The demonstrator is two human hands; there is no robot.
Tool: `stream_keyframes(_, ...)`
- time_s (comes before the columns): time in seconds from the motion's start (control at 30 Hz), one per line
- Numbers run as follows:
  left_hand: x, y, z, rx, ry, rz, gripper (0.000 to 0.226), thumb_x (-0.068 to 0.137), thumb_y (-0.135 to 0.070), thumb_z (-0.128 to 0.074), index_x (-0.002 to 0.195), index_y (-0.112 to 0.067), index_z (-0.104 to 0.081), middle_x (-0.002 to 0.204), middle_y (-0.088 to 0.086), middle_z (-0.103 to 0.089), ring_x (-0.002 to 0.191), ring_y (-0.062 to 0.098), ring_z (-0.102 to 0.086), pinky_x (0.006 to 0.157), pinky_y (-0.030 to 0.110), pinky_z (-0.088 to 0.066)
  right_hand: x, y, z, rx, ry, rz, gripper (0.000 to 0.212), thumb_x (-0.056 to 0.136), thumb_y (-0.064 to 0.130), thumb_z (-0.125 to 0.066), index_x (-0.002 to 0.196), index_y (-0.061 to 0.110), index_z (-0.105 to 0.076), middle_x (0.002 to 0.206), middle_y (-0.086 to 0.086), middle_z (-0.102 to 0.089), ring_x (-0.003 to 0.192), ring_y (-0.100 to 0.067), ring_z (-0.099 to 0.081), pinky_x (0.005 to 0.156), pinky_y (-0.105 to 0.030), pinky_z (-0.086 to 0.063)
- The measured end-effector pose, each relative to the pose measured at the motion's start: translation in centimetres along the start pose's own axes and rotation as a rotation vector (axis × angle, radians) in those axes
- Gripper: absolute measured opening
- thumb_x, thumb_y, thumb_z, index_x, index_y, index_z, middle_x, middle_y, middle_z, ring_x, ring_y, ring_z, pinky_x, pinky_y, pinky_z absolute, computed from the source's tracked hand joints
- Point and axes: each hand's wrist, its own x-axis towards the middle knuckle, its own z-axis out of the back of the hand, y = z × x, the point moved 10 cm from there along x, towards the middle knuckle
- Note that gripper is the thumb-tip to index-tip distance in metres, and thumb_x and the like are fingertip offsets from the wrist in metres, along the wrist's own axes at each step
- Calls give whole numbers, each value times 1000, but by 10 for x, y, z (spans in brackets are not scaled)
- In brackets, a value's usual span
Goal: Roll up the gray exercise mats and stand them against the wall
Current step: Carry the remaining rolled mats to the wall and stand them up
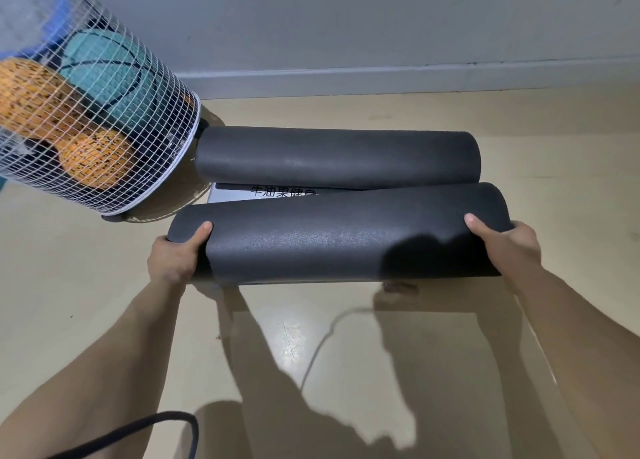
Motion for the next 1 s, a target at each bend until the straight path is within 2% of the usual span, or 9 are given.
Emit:
stream_keyframes(0.07,-5,2,8,86,-45,17,89,75,-73,-75,128,-3,-59,129,19,-66,119,42,-60,103,48,-48,-7,-4,5,-51,-40,-49,60,76,60,-82,108,12,-63,106,-7,-67,98,-34,-63,86,-42,-53)
stream_keyframes(0.2,-21,12,22,156,-36,83,93,74,-75,-74,128,-1,-58,130,21,-65,121,43,-59,103,49,-47,-25,-9,18,-120,-55,-96,69,71,64,-83,109,9,-64,106,-9,-66,95,-35,-61,80,-40,-49)
stream_keyframes(0.37,-28,8,36,155,-32,106,95,73,-74,-75,131,0,-57,132,22,-63,123,43,-58,103,47,-46,-31,-6,19,-91,-18,-116,70,72,61,-84,113,9,-62,111,-11,-66,99,-36,-61,88,-44,-53)
stream_keyframes(0.47,-26,11,33,142,26,151,99,74,-74,-75,134,3,-57,136,23,-62,123,43,-58,102,45,-45,-29,-7,15,-89,27,-138,78,71,61,-84,122,6,-59,118,-13,-64,106,-39,-61,95,-50,-53)
stream_keyframes(0.63,-36,37,28,138,56,198,109,71,-82,-69,140,0,-51,141,22,-58,127,43,-55,104,46,-43,-37,-38,8,10,64,-217,75,69,47,-91,123,9,-56,123,-11,-63,110,-38,-61,99,-53,-53)
stream_keyframes(0.73,-40,43,37,178,34,218,108,73,-84,-65,139,1,-53,140,22,-59,126,43,-56,104,46,-44,-37,-33,9,-13,75,-202,77,64,49,-94,119,6,-61,119,-11,-66,106,-38,-64,97,-52,-55)
stream_keyframes(0.83,-36,35,53,272,2,215,96,79,-79,-65,132,1,-59,135,23,-62,121,43,-59,100,45,-46,-33,-1,12,-105,81,-139,83,66,54,-91,124,1,-62,119,-12,-65,109,-39,-62,95,-48,-53)
stream_keyframes(1.0,-36,33,60,205,-14,233,91,81,-72,-68,134,2,-57,135,24,-61,122,44,-58,101,46,-46,-32,24,10,-59,58,-95,79,72,48,-90,128,1,-60,115,-11,-60,115,-39,-60,98,-47,-51)
